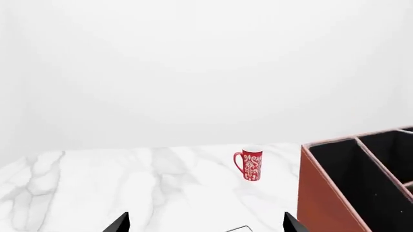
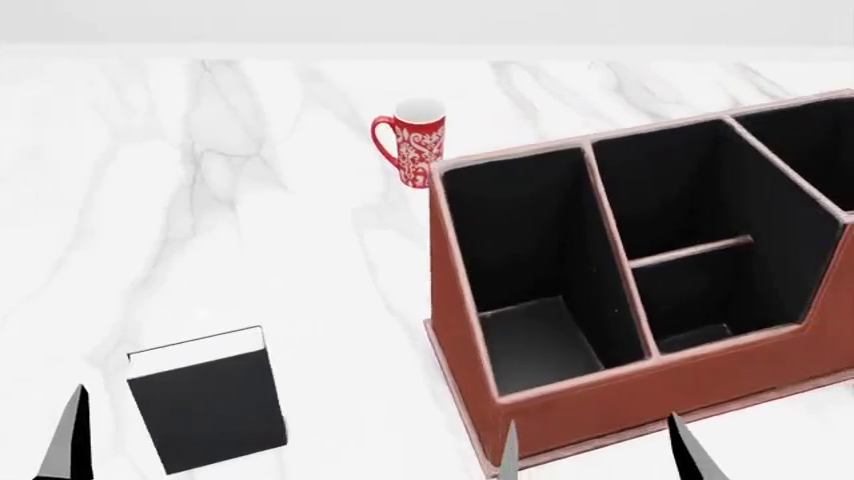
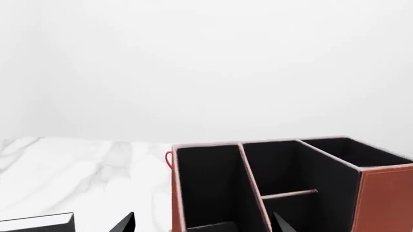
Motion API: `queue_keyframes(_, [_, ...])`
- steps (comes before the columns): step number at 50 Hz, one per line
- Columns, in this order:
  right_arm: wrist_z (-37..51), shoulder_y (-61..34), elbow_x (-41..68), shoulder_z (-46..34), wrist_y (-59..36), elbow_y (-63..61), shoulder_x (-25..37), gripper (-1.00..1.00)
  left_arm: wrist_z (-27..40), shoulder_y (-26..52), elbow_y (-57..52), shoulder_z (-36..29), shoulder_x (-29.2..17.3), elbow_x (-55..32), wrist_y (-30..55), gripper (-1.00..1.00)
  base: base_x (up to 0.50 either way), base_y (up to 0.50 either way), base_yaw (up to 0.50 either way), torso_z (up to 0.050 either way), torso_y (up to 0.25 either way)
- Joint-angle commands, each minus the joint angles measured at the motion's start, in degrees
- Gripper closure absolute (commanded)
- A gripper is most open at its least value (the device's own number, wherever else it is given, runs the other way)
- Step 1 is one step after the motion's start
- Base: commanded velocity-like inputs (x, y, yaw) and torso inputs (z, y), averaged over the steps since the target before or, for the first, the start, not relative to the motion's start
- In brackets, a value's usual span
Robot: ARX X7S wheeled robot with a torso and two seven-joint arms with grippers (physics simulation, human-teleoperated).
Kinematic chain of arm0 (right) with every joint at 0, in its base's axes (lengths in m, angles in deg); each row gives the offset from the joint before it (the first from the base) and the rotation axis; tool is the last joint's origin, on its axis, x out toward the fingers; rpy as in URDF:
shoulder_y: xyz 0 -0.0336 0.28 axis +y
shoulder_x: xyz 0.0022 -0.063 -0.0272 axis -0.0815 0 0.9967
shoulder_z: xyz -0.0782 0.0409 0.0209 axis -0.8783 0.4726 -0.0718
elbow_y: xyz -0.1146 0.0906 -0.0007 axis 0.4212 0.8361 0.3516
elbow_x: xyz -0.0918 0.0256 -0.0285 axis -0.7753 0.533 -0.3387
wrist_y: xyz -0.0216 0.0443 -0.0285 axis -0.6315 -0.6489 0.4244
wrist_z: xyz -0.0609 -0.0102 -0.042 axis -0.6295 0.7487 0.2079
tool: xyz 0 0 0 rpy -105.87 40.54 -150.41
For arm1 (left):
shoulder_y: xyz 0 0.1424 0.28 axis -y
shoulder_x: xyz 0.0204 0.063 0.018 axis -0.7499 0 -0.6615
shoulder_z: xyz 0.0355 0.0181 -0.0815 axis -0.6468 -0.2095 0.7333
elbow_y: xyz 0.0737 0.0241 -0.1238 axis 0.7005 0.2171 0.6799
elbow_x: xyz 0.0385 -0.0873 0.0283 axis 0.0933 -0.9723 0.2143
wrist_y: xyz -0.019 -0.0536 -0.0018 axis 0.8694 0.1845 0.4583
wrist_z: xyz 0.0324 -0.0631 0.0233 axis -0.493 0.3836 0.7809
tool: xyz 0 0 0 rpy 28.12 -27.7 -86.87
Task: Pick up the book and place it in the left compartment of the caddy.
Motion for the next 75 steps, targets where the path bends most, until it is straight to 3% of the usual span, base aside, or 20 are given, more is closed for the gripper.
queue_keyframes(1, [3.27,-1.15,-0.18,-1.45,-0.22,-0.11,1.31,-1.00,0.48,-0.10,0.13,-0.03,-0.62,-0.24,-0.30,-1.00,0.00,0.00,0.00,0.000,0.000])
queue_keyframes(5, [1.65,0.79,2.34,0.55,3.84,-0.16,0.86,-1.00,0.66,-0.16,0.07,-0.12,-0.78,-0.39,-0.38,-1.00,0.09,0.00,0.00,0.000,0.000])
queue_keyframes(24, [4.99,-0.12,2.70,-2.03,3.61,0.51,3.38,-1.00,1.40,-0.44,-0.27,-0.13,-1.58,-1.47,-0.60,-1.00,0.50,0.00,0.00,0.000,0.000])
queue_keyframes(35, [10.25,-4.60,7.00,-1.75,-4.08,0.21,3.34,-1.00,1.74,-0.40,-0.41,0.41,-2.08,-2.47,-0.55,-1.00,0.13,0.00,0.00,0.000,0.002])
queue_keyframes(44, [11.76,-8.61,15.66,3.46,-8.94,0.37,3.61,-1.00,2.14,0.07,-0.37,0.89,-2.43,-3.33,-0.34,-1.00,0.00,0.00,0.00,0.000,0.000])
queue_keyframes(50, [15.05,-15.73,19.96,4.69,-15.39,-0.72,6.02,-1.00,2.43,0.48,-0.45,1.07,-2.89,-3.65,-0.16,-1.00,0.00,0.00,0.00,0.000,0.000])
queue_keyframes(56, [16.66,-22.82,26.47,6.61,-20.57,1.19,6.77,-1.00,1.43,-2.30,4.00,-0.72,-4.11,-0.48,-5.53,-1.00,0.00,0.00,0.00,0.000,0.000])
queue_keyframes(57, [17.59,-29.11,31.22,7.25,-24.88,3.84,6.69,-1.00,1.32,-1.08,2.31,2.46,-4.15,-3.80,-3.56,-1.00,0.00,0.00,0.00,0.000,0.000])
queue_keyframes(58, [17.98,-29.51,31.83,7.44,-25.34,3.78,6.66,-1.00,1.39,-1.00,2.20,2.57,-4.24,-3.99,-3.37,-1.00,0.00,0.00,0.00,0.000,0.000])
queue_keyframes(59, [15.52,-38.10,40.43,4.76,-33.54,11.45,6.41,-1.00,1.72,0.68,1.59,10.56,-4.46,-9.34,-1.21,-1.00,0.00,0.00,0.00,0.000,0.000])
queue_keyframes(60, [15.93,-46.70,41.85,4.89,-34.21,11.72,6.27,-1.00,1.84,0.87,1.42,11.11,-4.61,-9.86,-0.73,-1.00,0.00,0.00,0.00,0.000,0.000])
queue_keyframes(61, [16.14,-49.29,42.09,4.91,-34.50,12.37,6.18,-1.00,1.89,0.92,1.47,11.36,-4.63,-10.02,-0.72,-1.00,0.00,0.00,0.00,0.000,0.000])
queue_keyframes(75, [14.56,-52.41,41.01,1.59,-33.66,15.96,7.46,-1.00,2.70,1.80,1.73,14.52,-5.27,-12.44,0.02,-1.00,0.00,0.00,0.00,0.000,0.000])
